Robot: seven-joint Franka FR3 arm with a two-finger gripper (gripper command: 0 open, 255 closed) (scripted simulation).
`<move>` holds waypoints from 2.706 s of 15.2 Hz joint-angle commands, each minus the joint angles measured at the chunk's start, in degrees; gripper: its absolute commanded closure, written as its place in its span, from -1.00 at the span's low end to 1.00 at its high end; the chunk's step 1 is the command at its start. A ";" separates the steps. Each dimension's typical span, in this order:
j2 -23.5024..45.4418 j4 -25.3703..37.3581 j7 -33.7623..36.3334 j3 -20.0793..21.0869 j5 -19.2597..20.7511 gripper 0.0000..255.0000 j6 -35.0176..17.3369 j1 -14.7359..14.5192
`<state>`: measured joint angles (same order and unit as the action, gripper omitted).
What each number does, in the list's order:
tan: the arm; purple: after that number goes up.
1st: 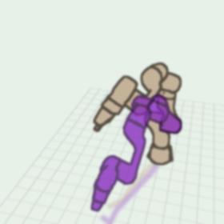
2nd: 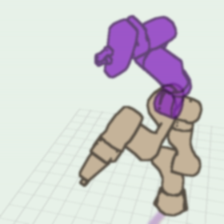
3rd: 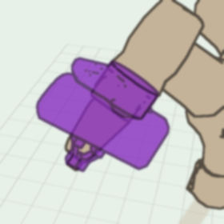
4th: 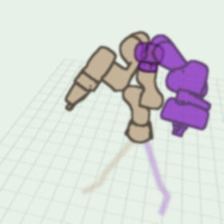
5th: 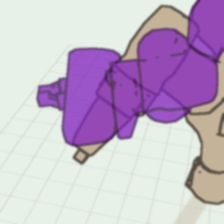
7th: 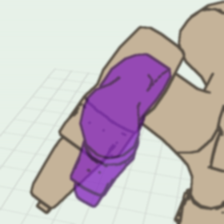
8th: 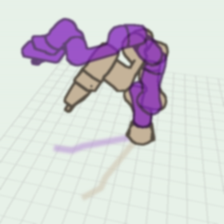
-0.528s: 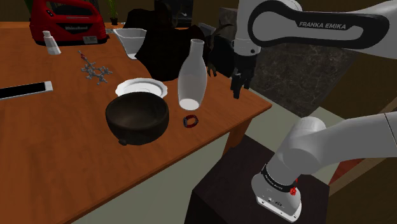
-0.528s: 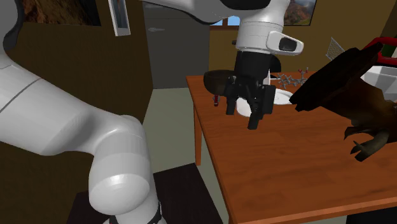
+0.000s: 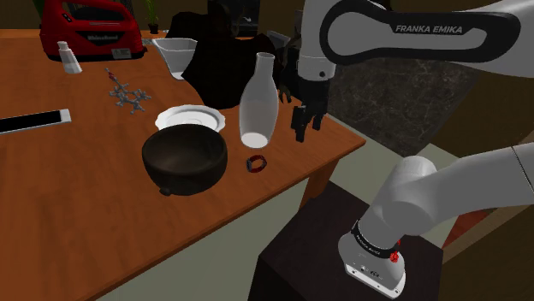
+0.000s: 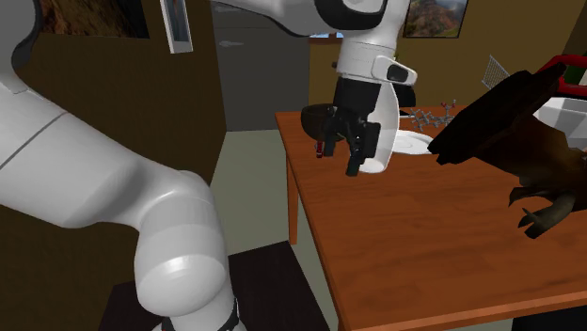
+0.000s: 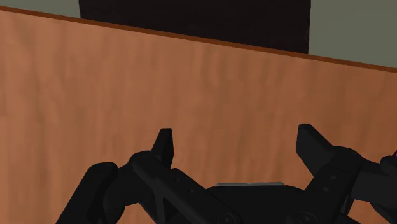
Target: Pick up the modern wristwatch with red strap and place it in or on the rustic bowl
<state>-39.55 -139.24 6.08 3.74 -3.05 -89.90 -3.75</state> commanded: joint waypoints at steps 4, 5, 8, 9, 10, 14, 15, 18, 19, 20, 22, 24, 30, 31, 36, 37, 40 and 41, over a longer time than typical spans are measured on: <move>4.68 2.22 5.97 3.71 -7.10 -1.00 -3.34 -2.45; 5.64 2.79 7.06 4.39 -8.37 -1.00 -4.01 -2.90; 8.74 4.84 10.20 6.42 -12.00 -1.00 -6.11 -4.15; 9.84 5.62 11.22 7.08 -13.12 -1.00 -6.83 -4.54; 10.96 6.46 12.22 7.72 -14.21 -1.00 -7.56 -4.92; 12.89 6.50 13.81 9.13 -16.24 -1.00 -10.30 -5.72; 12.89 5.76 13.78 9.28 -16.38 -1.00 -11.05 -5.83; 13.00 3.60 13.80 9.44 -16.70 -1.00 -13.39 -6.55; 13.07 2.90 13.83 9.43 -16.78 -1.00 -14.19 -6.87; 13.14 2.50 13.92 9.26 -16.76 -1.00 -14.68 -7.24; 13.19 2.48 14.12 8.74 -16.53 -1.00 -14.76 -7.85; 13.24 2.46 14.29 8.31 -16.35 -1.00 -14.83 -8.34; 13.80 5.45 12.59 5.43 -14.79 1.00 -11.76 -7.84; 14.43 5.12 12.62 5.71 -14.89 1.00 -12.78 -7.92; 14.42 5.42 12.47 5.50 -14.76 1.00 -12.42 -7.80; 14.40 5.40 12.48 5.51 -14.77 1.00 -12.48 -7.81; 11.14 4.33 14.44 8.14 -13.91 -1.00 -12.62 -9.28; 9.59 3.86 15.42 9.50 -13.50 -1.00 -12.65 -10.03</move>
<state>-28.44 -134.97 20.78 12.20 -17.05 -102.67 -13.21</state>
